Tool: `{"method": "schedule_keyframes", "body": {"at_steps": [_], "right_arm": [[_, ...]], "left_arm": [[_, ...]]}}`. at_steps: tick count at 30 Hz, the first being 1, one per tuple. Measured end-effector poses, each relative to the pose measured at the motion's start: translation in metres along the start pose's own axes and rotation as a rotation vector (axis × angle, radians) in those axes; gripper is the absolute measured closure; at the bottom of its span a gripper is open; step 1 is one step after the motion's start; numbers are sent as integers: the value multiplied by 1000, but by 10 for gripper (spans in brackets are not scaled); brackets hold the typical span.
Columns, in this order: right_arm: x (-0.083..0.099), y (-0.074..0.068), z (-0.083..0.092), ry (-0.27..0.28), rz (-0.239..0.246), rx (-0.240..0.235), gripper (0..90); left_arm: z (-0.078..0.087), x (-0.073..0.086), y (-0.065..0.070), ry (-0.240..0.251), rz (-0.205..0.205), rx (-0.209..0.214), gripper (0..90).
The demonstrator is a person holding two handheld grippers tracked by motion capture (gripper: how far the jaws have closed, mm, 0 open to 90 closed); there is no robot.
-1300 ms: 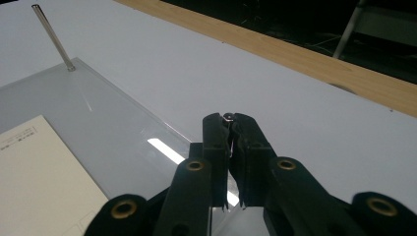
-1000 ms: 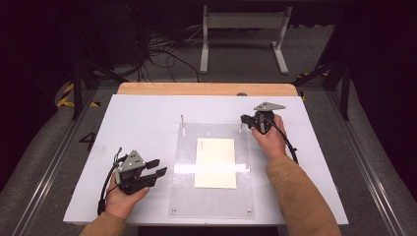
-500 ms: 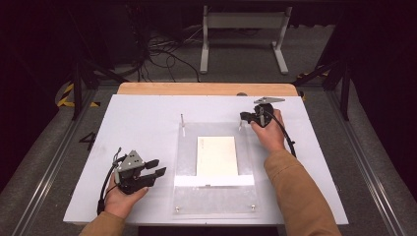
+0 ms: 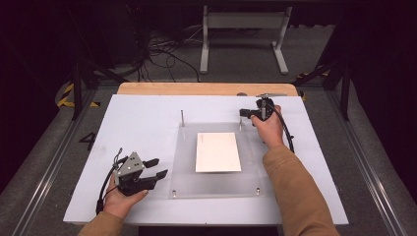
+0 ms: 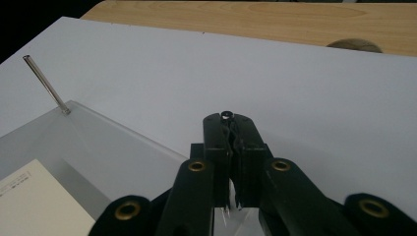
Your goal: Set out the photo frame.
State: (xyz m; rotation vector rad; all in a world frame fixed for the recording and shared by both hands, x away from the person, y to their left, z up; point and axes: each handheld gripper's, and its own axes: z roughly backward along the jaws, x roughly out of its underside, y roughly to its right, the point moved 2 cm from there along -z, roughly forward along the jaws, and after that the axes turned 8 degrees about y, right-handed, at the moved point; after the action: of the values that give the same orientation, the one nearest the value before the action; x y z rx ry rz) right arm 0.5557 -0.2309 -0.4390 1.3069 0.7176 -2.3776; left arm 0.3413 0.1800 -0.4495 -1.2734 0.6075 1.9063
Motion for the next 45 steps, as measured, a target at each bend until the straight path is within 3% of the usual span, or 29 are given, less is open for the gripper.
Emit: {"method": "schedule_keyframes", "body": {"at_steps": [3,9,16,21,27,31,35,37,40,45], "right_arm": [[-1,1,0,-8,-16,-4,860],[-5,0,-2,-33,-33,12,860],[-4,1,-3,-26,-58,17,857],[-4,0,-2,-24,-67,25,855],[-3,-1,-3,-20,-83,36,852],[-3,-1,-2,-16,-85,38,850],[-2,-1,-2,-6,-82,30,848],[-1,-1,-1,3,-74,22,848],[0,-1,-1,3,-70,21,847],[1,-1,0,16,-58,14,846]], "left_arm": [[-1,0,5,24,-75,-1,406],[-4,-3,14,76,-180,23,331],[-11,-12,25,154,-234,42,249],[-25,-18,31,160,-280,67,203],[-37,-19,32,179,-256,101,214],[-40,-20,31,188,-257,115,301],[-37,-22,31,221,-281,95,427],[-36,-22,29,235,-272,96,489],[-36,-22,30,232,-293,95,505],[-36,-23,30,234,-286,98,516]]}}
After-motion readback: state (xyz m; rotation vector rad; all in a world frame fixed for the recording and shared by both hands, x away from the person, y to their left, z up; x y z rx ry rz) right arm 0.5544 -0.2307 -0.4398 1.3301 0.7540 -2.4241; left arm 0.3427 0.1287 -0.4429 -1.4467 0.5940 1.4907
